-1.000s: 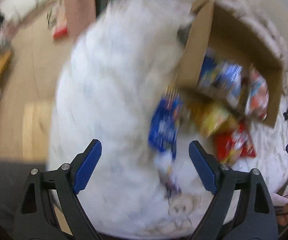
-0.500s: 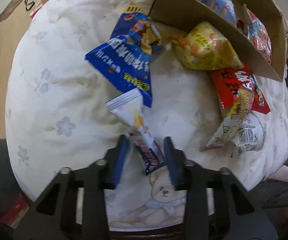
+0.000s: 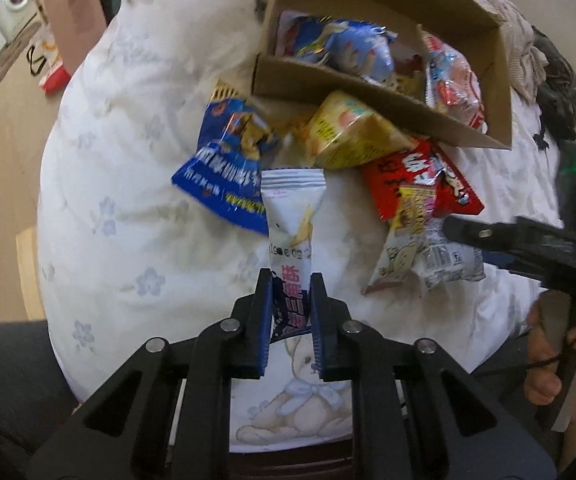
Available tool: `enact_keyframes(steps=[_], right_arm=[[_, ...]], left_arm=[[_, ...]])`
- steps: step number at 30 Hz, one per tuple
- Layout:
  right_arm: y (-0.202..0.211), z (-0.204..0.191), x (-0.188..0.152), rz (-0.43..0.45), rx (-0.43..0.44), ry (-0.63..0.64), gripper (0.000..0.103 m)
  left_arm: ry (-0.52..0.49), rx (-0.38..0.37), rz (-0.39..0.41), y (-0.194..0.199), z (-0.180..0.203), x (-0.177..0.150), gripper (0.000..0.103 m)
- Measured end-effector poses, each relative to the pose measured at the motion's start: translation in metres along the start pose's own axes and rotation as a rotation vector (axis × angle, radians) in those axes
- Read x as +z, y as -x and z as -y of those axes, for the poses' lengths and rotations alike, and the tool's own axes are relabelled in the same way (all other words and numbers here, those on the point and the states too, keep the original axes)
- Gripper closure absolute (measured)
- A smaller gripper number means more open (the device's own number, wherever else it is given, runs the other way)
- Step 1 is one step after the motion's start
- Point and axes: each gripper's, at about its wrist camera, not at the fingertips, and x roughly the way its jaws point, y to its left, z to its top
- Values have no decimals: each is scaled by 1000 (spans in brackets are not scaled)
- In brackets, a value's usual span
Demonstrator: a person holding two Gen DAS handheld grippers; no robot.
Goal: Organize snacks
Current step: 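Grasp the white snack stick with the left gripper while the right gripper grasps the white-and-red bag, then carry both packets into the box and open both grippers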
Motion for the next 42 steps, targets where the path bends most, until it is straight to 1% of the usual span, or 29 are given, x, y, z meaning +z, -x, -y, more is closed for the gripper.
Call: enact_keyframes(steps=[2,3,5,7,8,9,12,15,20,23,24,29,32,35,38,42], right_arm=[[-9,0,1,-29,-6,-6,18],[-13,0,0,-40,-9,-9,18],[-16,0,-1,-43,-11,-5,18],[-15,0,-3,-40,-11,2,20],[-14,1,-4,-37,-8,6,24],[-13,1,-5,-37,-4,8,35],[-10,0,-14,-41,-9,29,51],[-1,1,-24,-41,1,49,56],[15,11,-45,-46,34,32,58],[36,5,-56,-3,32,90,58],[46,2,-59,29,39,112,58],[86,-3,-57,180,149,132,58],[96,-5,-53,234,175,135,58],[101,-4,-48,256,201,114,58],[108,-7,-41,281,215,89,59],[112,-18,-28,316,240,68,59]], left_arm=[[-2,-3,3,1,-3,-1,89],[0,-5,3,1,-4,4,89],[6,-9,6,2,-6,0,89],[12,-12,5,-1,-6,0,89],[16,-12,6,0,-8,0,89],[18,-12,7,0,-9,1,89],[30,-13,7,0,-12,1,89],[39,-18,10,1,-15,2,89],[43,-14,21,3,-13,5,89],[48,-6,22,2,-13,5,89],[49,-3,23,1,-13,6,89],[27,39,37,-3,-12,6,89],[28,56,27,-9,-13,5,89],[34,66,28,-10,-15,4,89],[35,65,60,-2,-14,5,89],[1,52,86,13,-5,11,89]])
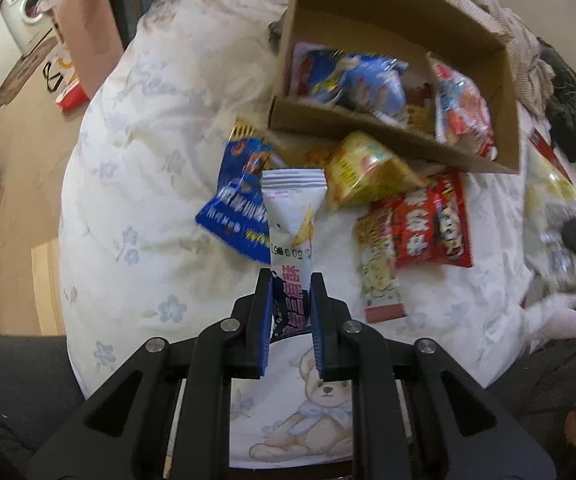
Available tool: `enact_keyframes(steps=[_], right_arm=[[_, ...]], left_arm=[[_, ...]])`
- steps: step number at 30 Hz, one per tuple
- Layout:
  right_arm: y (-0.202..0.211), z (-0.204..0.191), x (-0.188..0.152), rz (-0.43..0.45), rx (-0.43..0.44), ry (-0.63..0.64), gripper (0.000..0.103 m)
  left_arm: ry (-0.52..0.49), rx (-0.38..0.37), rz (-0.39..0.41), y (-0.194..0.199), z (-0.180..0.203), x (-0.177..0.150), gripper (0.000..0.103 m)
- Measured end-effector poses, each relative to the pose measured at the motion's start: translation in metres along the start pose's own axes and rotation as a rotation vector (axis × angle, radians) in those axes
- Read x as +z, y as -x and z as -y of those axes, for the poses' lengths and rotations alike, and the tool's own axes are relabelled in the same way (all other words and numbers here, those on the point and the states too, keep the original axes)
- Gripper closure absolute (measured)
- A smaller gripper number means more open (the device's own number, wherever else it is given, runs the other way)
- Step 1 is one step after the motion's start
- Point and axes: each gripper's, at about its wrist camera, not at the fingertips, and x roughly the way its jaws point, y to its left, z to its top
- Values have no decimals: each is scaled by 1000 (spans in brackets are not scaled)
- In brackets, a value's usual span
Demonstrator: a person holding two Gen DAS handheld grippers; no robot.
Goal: Organize snacks
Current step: 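Carry both packets into the box and open both grippers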
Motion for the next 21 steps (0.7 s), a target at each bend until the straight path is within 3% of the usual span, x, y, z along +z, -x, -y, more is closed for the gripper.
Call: enact_keyframes(steps=[9,15,21], right_arm=[[8,-13,30,114,18,33,59],[-2,-16,54,131,-60,68,59],[-13,-11,81,167,-110,78,59]], left_arm=[[-70,-20,98,36,17,56,89],[-183,18,140,41,40,96,89],[-163,-1,177,35,45,137,89]])
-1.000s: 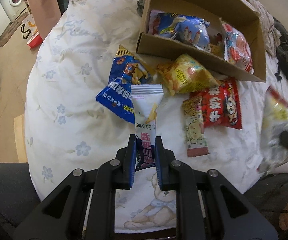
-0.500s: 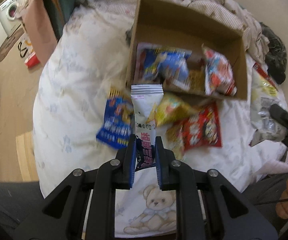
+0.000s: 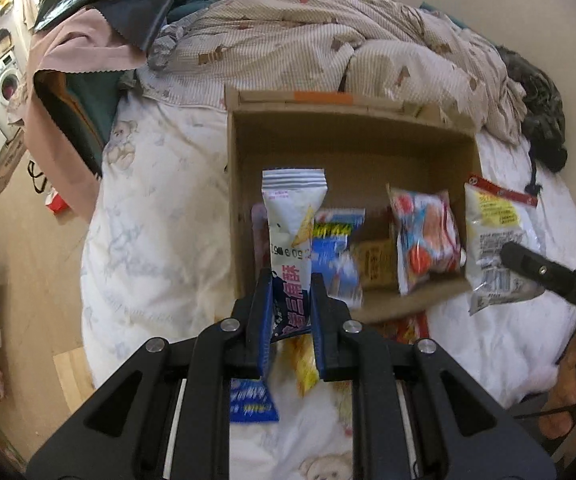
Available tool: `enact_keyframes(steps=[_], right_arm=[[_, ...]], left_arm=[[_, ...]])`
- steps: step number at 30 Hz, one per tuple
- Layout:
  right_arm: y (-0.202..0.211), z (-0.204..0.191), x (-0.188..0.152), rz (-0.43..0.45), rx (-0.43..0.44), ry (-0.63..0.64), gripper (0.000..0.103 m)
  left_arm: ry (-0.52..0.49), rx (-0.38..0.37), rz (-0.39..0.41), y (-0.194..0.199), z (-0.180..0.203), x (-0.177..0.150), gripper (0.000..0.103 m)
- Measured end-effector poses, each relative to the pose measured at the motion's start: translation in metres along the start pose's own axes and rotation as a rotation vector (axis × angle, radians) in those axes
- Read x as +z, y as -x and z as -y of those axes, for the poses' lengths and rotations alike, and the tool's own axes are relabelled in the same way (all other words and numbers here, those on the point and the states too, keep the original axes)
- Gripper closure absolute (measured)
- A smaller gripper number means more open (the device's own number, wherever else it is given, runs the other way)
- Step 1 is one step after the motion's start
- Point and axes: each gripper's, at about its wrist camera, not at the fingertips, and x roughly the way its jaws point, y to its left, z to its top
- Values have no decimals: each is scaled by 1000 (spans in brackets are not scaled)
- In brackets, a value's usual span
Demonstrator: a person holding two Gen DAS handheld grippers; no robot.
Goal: Organize snacks
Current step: 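Carry both packets into the box and open both grippers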
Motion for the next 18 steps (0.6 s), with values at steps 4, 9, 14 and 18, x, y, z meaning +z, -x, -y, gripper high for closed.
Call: enact_keyframes(steps=[4,9,14,18], right_arm=[[-22,-2,16,-17,-32,15,59],[-67,-15,20,-94,-66,76,59],[-117,-12,16,-213,-71,68,59],[-137,-3,8,-272,-17,-1,59]], left_arm=[[1,-15,-14,-20,5,15,89],[-62,24,23,-44,14,20,89],[-94,26,15,-67,15,25,89],[-77,3,-3,-79,10,28,89]])
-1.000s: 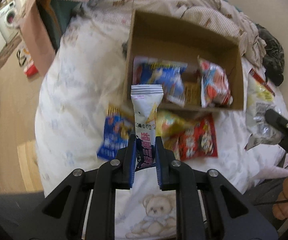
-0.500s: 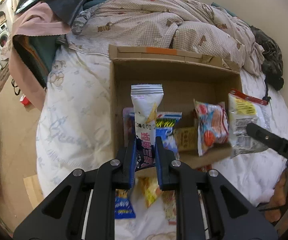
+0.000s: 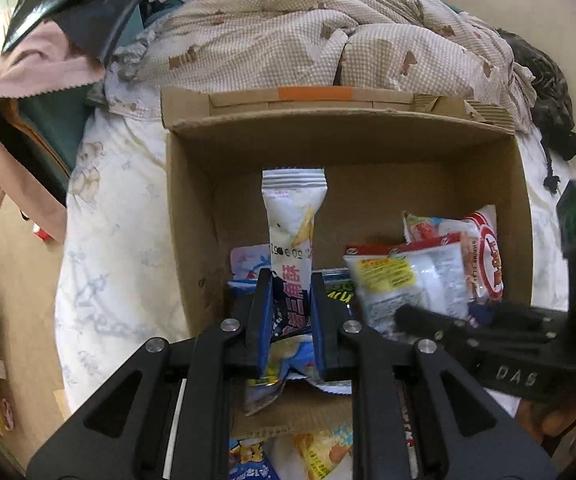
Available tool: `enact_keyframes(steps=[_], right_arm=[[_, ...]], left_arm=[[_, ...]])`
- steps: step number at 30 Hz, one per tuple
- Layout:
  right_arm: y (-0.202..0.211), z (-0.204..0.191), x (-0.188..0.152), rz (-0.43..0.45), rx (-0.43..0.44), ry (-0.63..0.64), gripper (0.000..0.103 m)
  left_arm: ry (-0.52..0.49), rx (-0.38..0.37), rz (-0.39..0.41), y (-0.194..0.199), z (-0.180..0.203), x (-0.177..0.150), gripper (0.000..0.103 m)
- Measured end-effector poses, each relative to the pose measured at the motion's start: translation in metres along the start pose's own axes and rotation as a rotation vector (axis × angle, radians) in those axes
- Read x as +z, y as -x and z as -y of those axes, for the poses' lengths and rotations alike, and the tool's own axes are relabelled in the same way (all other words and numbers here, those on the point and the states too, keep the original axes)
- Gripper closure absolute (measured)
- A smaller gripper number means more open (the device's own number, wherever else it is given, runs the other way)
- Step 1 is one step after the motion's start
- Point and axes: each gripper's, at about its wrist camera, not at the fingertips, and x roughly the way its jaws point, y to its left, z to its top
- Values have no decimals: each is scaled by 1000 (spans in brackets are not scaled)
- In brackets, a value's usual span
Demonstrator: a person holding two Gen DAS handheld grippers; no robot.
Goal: Organize snacks
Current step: 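Carry both packets into the box and open both grippers, then withdraw both grippers from the box toward the snack pile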
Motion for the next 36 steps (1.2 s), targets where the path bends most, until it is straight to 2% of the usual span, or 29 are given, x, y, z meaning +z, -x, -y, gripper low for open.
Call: enact_keyframes(steps=[5,7,8,9,13,15,17,21,24,26,28,30,36], right_arm=[[2,7,2,-15,48,-26,53],[3,12,2,-38,86,-42,39],[5,12,2,-45,96,-44,28],[8,12,1,-43,102,-43,25],[25,10,3,-58,78,-23,23],[35,13,1,-63,33,-20,23],[50,18,0,-24,10,-18,23],[78,28,0,74,50,-69,23],[87,34,1,102,58,-92,23],[88,36,2,109,68,-107,23],[90,37,2,111,70,-115,23],[90,37,1,112,71,-117,23],[93,32,-1,122,64,-104,23]], left_arm=[[-5,-23,-38,-11,0,-3,89],[5,-28,-38,-12,-1,-1,89],[14,-30,-35,-11,-2,0,89],[25,-34,-33,-10,-4,1,89],[58,-47,-21,-7,-7,5,89],[69,-53,-15,-6,-9,6,89],[70,-57,-11,-5,-8,7,89],[77,-62,-1,-3,-8,10,89],[86,-60,-8,-4,-6,12,88],[80,-41,-22,-5,-4,10,73],[79,-24,-24,-4,-3,9,30],[94,-30,-7,0,-6,8,23],[155,-93,-2,11,-20,6,23]])
